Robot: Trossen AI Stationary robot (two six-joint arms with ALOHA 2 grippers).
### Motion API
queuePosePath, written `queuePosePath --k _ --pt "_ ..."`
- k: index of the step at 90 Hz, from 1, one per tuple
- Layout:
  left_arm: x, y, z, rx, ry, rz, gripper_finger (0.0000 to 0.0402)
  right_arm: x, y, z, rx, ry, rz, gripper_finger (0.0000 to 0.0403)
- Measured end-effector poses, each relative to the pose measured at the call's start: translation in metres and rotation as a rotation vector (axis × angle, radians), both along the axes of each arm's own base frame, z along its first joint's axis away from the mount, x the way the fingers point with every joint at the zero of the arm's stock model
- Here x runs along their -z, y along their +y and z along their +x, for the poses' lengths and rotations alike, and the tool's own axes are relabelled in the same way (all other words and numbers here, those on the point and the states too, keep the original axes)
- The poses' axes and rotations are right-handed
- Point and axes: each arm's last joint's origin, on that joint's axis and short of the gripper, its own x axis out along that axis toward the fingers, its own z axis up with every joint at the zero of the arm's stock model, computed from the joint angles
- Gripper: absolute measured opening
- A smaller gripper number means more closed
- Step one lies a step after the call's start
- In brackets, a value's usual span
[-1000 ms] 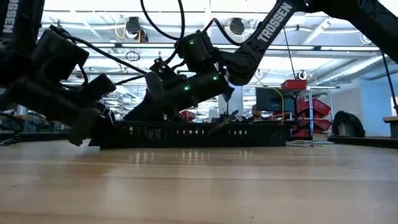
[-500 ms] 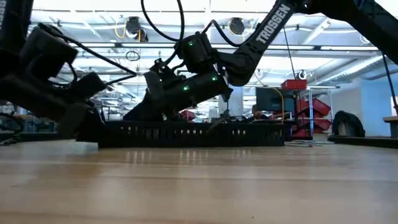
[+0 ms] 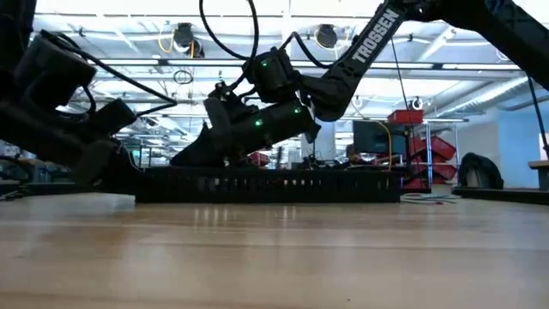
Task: Ziptie cables
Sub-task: Close the cable duct
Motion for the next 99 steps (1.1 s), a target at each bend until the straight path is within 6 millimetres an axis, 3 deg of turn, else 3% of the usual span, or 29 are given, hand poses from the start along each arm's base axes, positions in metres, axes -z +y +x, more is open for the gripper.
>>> queuePosePath --k 17,57,99 --pt "0.001 0.001 0.000 -0.007 0.013 0.005 0.0302 -0.010 0.004 0.005 -0.052 -0.069 -0.015 0.0000" --pt "0.003 0.001 -0.002 -0.009 0.041 0.009 0.0302 -0.042 -0.008 -0.003 -0.007 0.004 -0.096 0.0000" --pt "0.000 -0.001 0.009 0.021 0.036 0.029 0.0302 -0.027 -0.022 0.001 0.078 0.009 -0.147 0.0000"
